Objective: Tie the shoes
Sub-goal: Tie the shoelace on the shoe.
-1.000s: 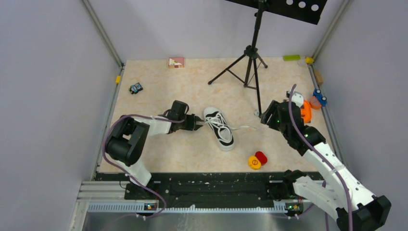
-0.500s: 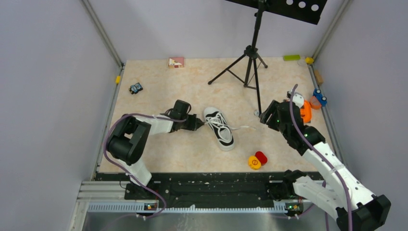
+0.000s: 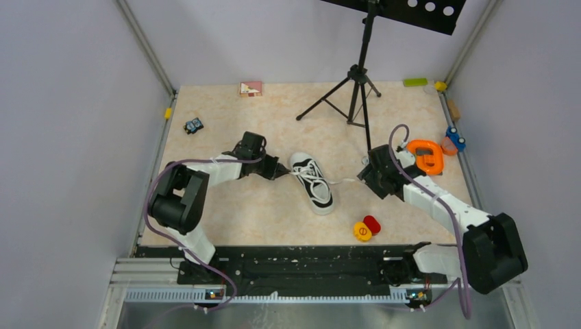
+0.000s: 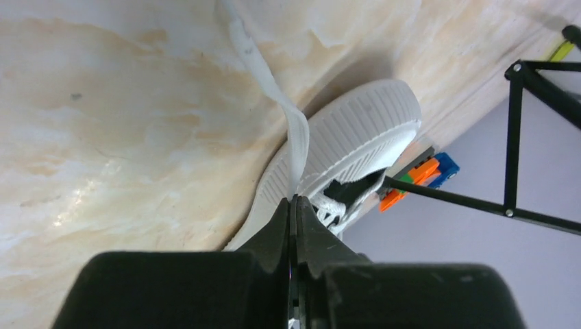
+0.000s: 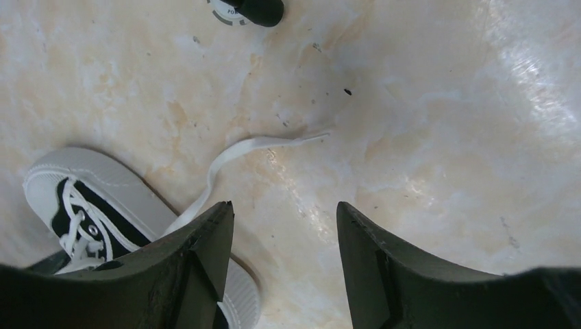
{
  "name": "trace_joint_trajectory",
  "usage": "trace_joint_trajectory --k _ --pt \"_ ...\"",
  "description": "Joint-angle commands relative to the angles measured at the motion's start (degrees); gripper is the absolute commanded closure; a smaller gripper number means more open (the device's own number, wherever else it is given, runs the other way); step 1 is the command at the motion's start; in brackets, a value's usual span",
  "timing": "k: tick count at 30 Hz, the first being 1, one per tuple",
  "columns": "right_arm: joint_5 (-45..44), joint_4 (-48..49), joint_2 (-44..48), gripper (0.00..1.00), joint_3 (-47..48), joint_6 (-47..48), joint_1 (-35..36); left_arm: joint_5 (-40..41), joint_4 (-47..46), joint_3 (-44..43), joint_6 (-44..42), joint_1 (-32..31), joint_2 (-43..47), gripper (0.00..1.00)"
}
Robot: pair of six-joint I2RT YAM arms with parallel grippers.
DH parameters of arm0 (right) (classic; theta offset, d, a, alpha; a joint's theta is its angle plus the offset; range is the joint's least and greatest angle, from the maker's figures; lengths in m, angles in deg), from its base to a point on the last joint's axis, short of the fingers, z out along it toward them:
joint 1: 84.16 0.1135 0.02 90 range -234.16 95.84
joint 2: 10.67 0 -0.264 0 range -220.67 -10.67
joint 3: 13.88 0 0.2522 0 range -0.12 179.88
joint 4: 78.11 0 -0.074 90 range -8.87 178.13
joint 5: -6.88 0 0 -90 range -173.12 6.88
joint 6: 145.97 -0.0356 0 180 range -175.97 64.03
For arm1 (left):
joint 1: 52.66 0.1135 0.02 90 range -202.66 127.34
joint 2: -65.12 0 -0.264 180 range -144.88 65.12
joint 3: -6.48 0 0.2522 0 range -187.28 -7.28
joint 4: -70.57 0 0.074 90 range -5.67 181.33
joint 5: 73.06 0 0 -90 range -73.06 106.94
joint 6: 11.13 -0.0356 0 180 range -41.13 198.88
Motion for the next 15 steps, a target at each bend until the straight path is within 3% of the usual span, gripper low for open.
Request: trace_joint_trajectory --k 1,6,15 --pt "0.8 3.7 -4.4 0.43 1.6 -11.4 -0.4 -2.1 4.4 -2.4 -8.3 0.1 3.2 1.00" --pt "1.2 4.9 -10.8 0.45 2.8 -17.8 -0.2 -4.0 6.1 -5.7 -11.7 0.1 2.4 1.00" --pt "-2.9 6.2 -17.7 0.52 6.9 -21.0 0.8 -7.0 6.6 -7.6 -16.0 0.7 -0.2 1.00"
